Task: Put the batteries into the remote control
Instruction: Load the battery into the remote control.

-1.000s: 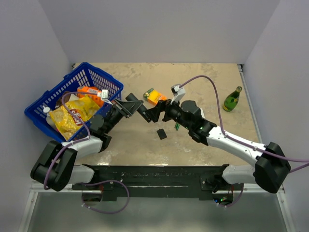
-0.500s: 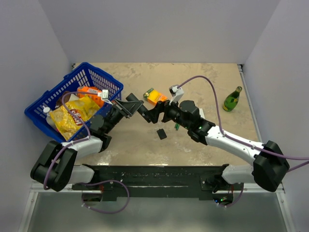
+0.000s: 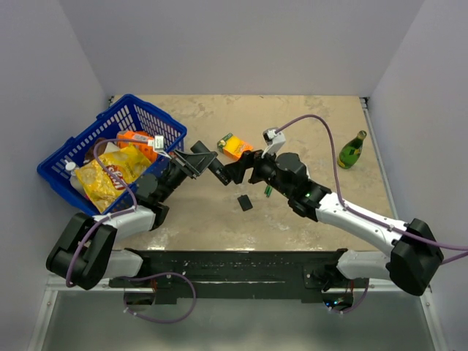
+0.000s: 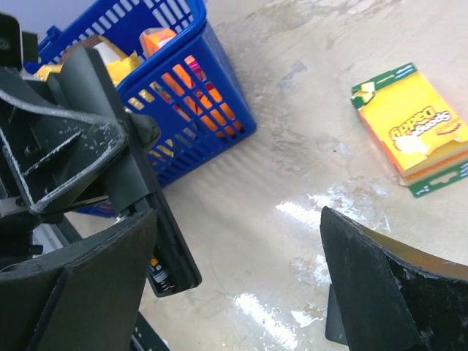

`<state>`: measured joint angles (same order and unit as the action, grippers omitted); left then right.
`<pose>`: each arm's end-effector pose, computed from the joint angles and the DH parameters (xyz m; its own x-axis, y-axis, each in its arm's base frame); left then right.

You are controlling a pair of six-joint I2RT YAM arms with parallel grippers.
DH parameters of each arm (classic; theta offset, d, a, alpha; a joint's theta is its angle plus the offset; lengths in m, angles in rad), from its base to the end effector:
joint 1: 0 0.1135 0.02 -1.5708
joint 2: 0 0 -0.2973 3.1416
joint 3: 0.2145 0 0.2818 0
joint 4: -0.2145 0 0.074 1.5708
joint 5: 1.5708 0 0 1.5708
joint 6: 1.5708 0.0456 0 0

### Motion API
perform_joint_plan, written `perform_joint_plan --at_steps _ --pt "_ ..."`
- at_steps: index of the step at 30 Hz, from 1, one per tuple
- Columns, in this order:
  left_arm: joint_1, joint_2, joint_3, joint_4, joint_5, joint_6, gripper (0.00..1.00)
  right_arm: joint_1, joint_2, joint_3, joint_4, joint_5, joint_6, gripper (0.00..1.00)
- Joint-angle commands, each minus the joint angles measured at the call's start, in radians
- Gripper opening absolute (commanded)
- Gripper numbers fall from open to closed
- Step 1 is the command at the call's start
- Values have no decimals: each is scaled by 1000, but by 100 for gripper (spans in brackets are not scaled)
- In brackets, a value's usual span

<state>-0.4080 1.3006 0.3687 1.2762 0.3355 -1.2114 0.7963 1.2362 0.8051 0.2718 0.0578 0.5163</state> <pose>0.2356 -0.1182 0.2543 -0.5081 -0.7433 -0.4351 0.5219 0.1362 -0.8421 0.2226 0.2237 0.3148 -0.4291 0.2662 -0.8632 -0.5311 0.6986 0.4795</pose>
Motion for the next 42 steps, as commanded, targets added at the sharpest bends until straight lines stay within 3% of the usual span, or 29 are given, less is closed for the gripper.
perform_joint_plan --at_steps 1,7,18,25,30,34,42 --pt "-6 -23 19 80 -13 18 0 -16 -47 3 -19 74 -16 96" --pt "-6 -21 15 64 -21 46 0 -14 -63 22 -45 22 -21 95" --pt "-9 -11 9 98 -21 49 0 -6 -50 -17 70 -75 155 98" --pt "-9 -27 19 19 -20 62 0 -3 -90 5 -40 -30 35 93" --pt "-9 -64 33 -84 -23 110 0 -3 -141 54 -144 -55 -142 76" --pt "-11 -83 38 -144 -32 127 0 12 -139 80 -148 -173 -218 58" --pt "-11 -99 67 -202 25 119 0 15 -103 163 -232 -300 -466 34"
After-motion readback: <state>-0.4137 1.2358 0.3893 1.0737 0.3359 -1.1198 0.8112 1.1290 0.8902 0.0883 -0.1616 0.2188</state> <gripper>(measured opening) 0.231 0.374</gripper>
